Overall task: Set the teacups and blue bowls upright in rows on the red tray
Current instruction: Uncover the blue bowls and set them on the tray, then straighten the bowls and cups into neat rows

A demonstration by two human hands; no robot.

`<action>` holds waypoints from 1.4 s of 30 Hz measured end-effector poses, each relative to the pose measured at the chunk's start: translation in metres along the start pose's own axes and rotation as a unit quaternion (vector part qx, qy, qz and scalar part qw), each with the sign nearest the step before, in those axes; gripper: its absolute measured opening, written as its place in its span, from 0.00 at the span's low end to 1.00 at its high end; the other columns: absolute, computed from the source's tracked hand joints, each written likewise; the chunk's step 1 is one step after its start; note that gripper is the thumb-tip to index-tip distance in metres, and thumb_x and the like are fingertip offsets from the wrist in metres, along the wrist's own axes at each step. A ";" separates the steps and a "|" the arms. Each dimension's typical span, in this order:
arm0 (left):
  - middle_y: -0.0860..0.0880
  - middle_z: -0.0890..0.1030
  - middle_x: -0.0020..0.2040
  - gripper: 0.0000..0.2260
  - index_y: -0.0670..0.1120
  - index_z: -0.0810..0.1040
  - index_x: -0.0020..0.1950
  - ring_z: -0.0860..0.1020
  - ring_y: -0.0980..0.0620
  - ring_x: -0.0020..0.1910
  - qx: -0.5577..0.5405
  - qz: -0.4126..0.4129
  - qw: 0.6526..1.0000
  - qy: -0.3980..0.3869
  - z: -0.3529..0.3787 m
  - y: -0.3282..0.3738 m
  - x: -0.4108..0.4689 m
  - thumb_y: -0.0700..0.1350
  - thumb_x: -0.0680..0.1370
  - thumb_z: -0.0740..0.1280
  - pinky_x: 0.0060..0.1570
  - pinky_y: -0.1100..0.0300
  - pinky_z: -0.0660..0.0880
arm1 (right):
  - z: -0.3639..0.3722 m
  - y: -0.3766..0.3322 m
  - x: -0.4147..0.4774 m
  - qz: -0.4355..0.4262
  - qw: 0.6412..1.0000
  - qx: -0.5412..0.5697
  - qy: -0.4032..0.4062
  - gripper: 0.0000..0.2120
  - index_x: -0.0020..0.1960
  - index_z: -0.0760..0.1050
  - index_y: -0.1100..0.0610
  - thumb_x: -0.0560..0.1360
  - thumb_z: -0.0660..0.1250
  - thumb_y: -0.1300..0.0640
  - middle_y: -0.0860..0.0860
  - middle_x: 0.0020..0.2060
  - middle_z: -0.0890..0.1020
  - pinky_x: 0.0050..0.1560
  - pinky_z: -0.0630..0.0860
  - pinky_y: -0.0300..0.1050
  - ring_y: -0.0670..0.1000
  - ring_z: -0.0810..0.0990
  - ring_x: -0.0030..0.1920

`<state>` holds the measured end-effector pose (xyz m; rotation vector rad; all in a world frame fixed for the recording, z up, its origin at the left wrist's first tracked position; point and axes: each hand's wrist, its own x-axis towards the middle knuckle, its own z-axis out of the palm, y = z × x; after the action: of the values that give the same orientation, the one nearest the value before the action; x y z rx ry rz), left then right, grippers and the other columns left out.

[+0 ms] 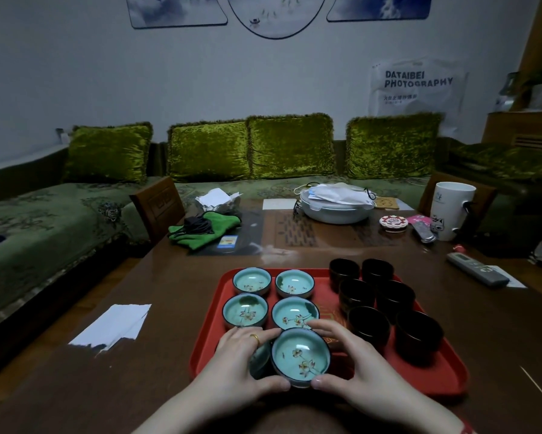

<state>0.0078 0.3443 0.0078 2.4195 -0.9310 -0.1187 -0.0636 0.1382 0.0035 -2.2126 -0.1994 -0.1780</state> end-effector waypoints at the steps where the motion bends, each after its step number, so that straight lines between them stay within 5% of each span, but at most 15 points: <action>1: 0.60 0.63 0.66 0.34 0.61 0.59 0.69 0.53 0.69 0.60 0.000 -0.001 1.000 -0.001 0.000 0.000 0.000 0.63 0.67 0.69 0.70 0.64 0.49 | 0.000 0.001 0.000 0.002 1.000 -0.002 -0.001 0.31 0.61 0.64 0.38 0.64 0.74 0.53 0.36 0.60 0.73 0.63 0.67 0.33 0.31 0.69 0.60; 9: 0.57 0.62 0.71 0.34 0.60 0.58 0.70 0.51 0.68 0.60 0.027 -0.002 0.999 -0.018 0.000 0.001 0.005 0.63 0.68 0.68 0.72 0.59 0.47 | 0.002 0.006 0.006 0.011 1.000 -0.018 -0.013 0.32 0.61 0.62 0.36 0.65 0.74 0.55 0.35 0.60 0.71 0.64 0.65 0.31 0.30 0.67 0.61; 15: 0.56 0.62 0.73 0.34 0.58 0.58 0.71 0.53 0.61 0.71 0.050 0.005 0.998 -0.032 0.000 0.000 0.008 0.63 0.68 0.67 0.72 0.59 0.46 | 0.003 0.010 0.008 0.012 0.999 -0.027 -0.016 0.32 0.62 0.63 0.37 0.65 0.73 0.55 0.35 0.60 0.71 0.60 0.65 0.25 0.29 0.67 0.60; 20: 0.57 0.65 0.70 0.34 0.57 0.60 0.71 0.56 0.63 0.69 0.050 0.033 0.998 -0.028 -0.004 -0.006 0.012 0.65 0.68 0.65 0.72 0.59 0.50 | -0.001 0.004 0.009 0.016 0.998 -0.054 -0.043 0.33 0.64 0.61 0.39 0.64 0.73 0.47 0.35 0.61 0.70 0.68 0.66 0.40 0.34 0.66 0.64; 23: 0.57 0.68 0.69 0.30 0.57 0.63 0.69 0.63 0.61 0.69 0.036 0.055 0.998 0.012 -0.017 -0.012 0.021 0.64 0.70 0.64 0.71 0.61 0.58 | -0.013 -0.005 0.017 0.020 0.994 -0.098 -0.053 0.33 0.65 0.60 0.38 0.64 0.71 0.41 0.38 0.62 0.69 0.68 0.65 0.40 0.38 0.67 0.64; 30: 0.51 0.70 0.68 0.27 0.52 0.64 0.69 0.68 0.55 0.67 0.013 0.019 0.996 0.090 -0.063 -0.031 0.062 0.56 0.72 0.66 0.67 0.60 0.63 | -0.041 -0.022 0.082 0.018 0.992 -0.123 0.005 0.33 0.67 0.61 0.46 0.66 0.72 0.47 0.49 0.64 0.71 0.66 0.67 0.44 0.47 0.70 0.64; 35: 0.47 0.66 0.72 0.30 0.51 0.59 0.72 0.64 0.50 0.70 0.062 -0.056 0.995 0.049 -0.073 -0.054 0.092 0.56 0.73 0.65 0.69 0.52 0.63 | -0.037 -0.008 0.130 0.075 0.983 -0.167 -0.026 0.37 0.70 0.55 0.47 0.67 0.71 0.45 0.55 0.68 0.67 0.62 0.64 0.43 0.54 0.66 0.67; 42: 0.48 0.63 0.74 0.33 0.49 0.57 0.73 0.61 0.50 0.72 0.078 -0.089 0.993 -0.026 -0.062 -0.081 0.118 0.55 0.72 0.67 0.71 0.54 0.61 | -0.022 0.017 0.169 0.160 0.967 -0.182 -0.083 0.42 0.72 0.52 0.49 0.65 0.71 0.44 0.59 0.69 0.63 0.65 0.66 0.48 0.58 0.66 0.67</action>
<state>0.1624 0.3462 0.0320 2.6541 -0.7695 -0.1822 0.1032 0.1243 0.0370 -2.5906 0.1109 0.1636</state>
